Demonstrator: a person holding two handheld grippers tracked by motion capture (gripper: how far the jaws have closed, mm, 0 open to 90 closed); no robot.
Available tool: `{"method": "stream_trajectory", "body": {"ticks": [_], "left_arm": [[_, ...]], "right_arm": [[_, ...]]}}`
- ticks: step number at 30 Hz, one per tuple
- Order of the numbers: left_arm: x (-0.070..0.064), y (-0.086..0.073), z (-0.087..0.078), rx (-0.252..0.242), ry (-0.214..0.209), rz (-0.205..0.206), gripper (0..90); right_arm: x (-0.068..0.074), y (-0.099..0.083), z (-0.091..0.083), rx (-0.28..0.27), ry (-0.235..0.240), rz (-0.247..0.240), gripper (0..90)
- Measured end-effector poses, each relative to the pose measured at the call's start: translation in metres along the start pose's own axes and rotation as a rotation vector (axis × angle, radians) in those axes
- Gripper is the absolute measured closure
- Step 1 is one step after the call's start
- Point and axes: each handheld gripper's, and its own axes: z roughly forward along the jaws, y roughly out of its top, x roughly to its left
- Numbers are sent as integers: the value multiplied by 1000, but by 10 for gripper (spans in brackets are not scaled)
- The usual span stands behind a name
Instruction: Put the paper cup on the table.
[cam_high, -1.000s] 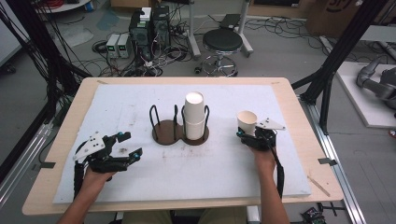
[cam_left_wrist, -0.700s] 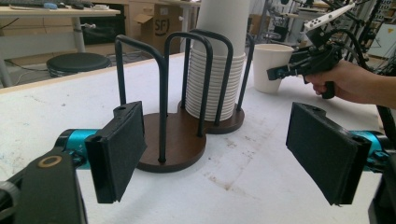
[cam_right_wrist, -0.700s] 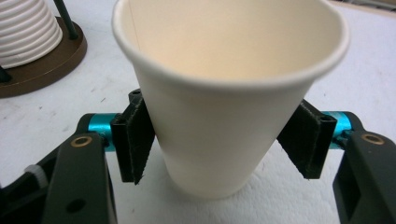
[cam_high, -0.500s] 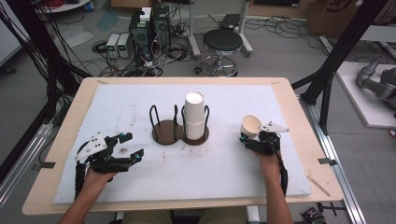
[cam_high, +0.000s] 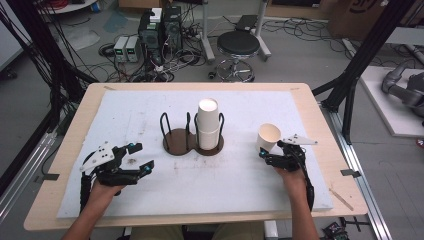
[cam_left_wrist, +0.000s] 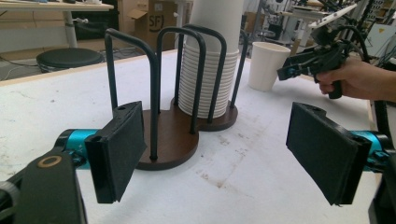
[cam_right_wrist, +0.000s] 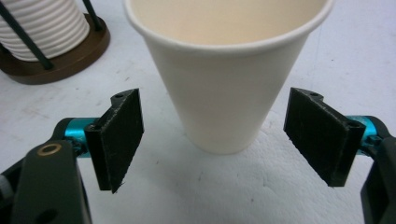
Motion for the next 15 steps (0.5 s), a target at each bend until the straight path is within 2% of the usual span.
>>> {"method": "stream_trajectory", "body": {"ticks": [8,12,15], "left_arm": [[0,1,-2,-9,-1,-5,194],[-1,1,-1,-13,-1,-10,194],[-1,1,0,-15,0,-10,194]], "right_arm": [[7,-5,-39,-103,14,13,204],[16,-7,-57,-152,21,-5,204],[26,-10,-69,-169,18,-38,204]]}}
